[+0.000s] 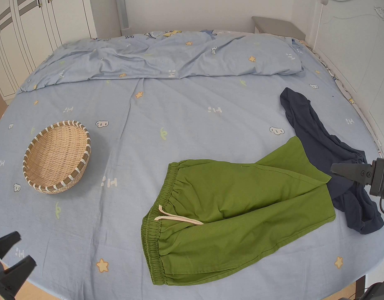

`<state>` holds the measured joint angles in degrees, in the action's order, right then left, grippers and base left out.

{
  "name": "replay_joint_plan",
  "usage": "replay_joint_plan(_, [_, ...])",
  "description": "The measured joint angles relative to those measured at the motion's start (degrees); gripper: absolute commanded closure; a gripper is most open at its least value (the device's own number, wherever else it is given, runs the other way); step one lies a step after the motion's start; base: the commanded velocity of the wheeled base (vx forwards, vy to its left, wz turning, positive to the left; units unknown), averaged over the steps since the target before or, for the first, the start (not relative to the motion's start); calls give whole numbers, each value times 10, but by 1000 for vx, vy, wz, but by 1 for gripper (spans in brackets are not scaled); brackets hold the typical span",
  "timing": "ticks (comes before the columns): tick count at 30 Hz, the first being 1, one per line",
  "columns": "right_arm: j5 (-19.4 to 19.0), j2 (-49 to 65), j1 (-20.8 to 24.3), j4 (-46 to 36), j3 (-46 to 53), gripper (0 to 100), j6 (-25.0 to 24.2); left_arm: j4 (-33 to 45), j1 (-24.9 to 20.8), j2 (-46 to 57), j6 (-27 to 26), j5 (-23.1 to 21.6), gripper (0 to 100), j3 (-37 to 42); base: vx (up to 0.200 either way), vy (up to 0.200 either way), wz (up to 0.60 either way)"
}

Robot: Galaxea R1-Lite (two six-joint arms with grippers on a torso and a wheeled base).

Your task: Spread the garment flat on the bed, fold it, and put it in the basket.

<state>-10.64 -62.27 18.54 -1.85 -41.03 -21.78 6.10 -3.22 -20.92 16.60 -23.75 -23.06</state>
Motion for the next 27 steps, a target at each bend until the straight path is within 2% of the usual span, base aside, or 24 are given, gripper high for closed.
replay_joint_plan(3, [2,-6,2,11,10,0,3,-20,-15,-79,38,-63,0,2,0,0,0])
replay_joint_plan(9, [6,-21,5,24,26,0,7,-65,-74,-241,78,-122,0,29,0,0,0])
replay_joint_plan(14, [9,-31,8,34,37,0,10,-118,-127,-382,96,-144,0,49,0,0,0])
replay_joint_plan(19, [11,-40,8,46,47,0,11,-219,-169,-536,110,-153,0,70,0,0,0])
replay_joint_plan(24, [13,-46,7,60,56,0,13,-301,-201,-644,123,-156,0,82,0,0,0])
replay_joint_plan(27, [16,-49,7,65,60,0,13,-313,-214,-690,131,-156,0,76,0,0,0])
